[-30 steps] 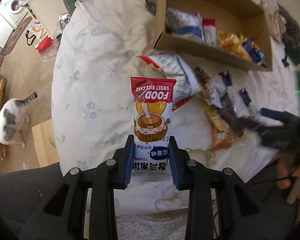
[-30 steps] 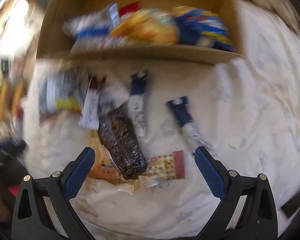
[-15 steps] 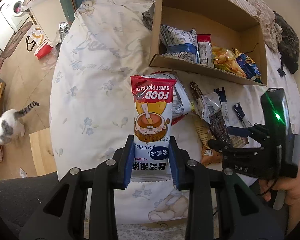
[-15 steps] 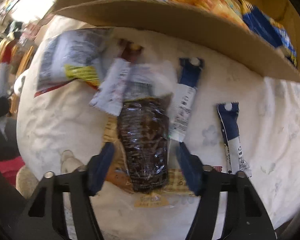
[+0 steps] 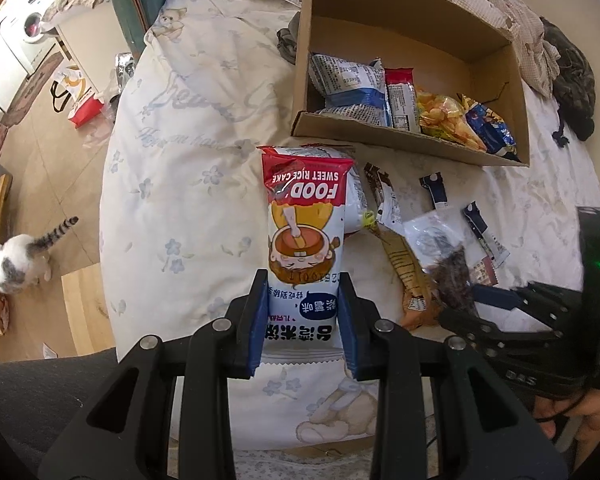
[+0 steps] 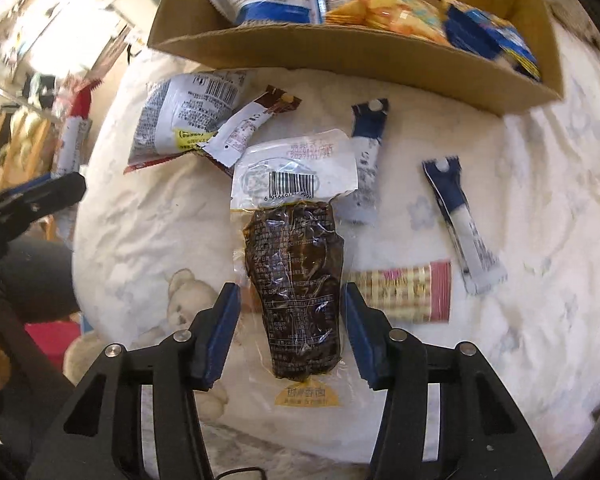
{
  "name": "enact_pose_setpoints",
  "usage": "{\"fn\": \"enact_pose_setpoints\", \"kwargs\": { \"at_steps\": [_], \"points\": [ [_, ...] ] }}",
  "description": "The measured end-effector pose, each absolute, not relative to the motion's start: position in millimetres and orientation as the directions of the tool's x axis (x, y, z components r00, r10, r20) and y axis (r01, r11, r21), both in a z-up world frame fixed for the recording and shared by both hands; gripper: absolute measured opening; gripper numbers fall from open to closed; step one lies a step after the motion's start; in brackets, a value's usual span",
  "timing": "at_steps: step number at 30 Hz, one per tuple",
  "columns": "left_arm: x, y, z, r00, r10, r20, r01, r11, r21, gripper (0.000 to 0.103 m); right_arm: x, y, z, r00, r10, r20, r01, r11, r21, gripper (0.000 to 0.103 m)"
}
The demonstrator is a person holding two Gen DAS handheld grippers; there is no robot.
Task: Organize snacks
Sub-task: 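Grasp the FOOD rice cake bag with left tool while right tool grasps dark jerky pack, then carry both held snacks over the box, lower them in and open both tools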
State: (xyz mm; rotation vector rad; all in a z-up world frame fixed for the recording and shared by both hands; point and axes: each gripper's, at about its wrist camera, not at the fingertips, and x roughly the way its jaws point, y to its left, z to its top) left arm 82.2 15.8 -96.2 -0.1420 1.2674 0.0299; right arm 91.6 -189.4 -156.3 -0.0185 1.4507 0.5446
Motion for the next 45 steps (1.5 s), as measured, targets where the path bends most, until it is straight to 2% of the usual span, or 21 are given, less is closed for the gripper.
{"fn": "enact_pose_setpoints", "kwargs": {
  "at_steps": [9, 17, 28, 37, 45],
  "points": [
    [79.2, 14.9, -92.9, 0.331, -0.019, -0.944, -0.106, 0.993, -0.057, 0.028, 75.5, -218.5, -122.6, 0.083, 0.403, -0.911, -0.311, 0.879, 0.361, 0.054],
    [75.9, 17.5, -85.1, 0.376, 0.016, -0.927, -0.110, 0.994, -0.028, 0.028, 63.4, -223.8, -76.4, 0.258, 0.519, -0.815, -0.327, 0.841, 0.432, 0.054],
    [65.8, 11.7, -68.6, 0.482, 0.069, -0.874, -0.079, 0.996, 0.035, 0.028, 69.3, -231.2, -59.8, 0.367, 0.549, -0.751, -0.277, 0.835, 0.475, 0.054],
    [65.1, 14.0, -38.4, 0.536, 0.037, -0.843, -0.079, 0.997, -0.007, 0.028, 75.7, -243.6, -35.9, 0.473, 0.581, -0.662, -0.275, 0.811, 0.516, 0.054],
    [88.0, 15.9, -7.3, 0.564, 0.016, -0.826, -0.081, 0.996, -0.036, 0.028, 104.3, -262.1, -18.8, 0.567, 0.542, -0.620, -0.207, 0.823, 0.529, 0.054]
  ]
}}
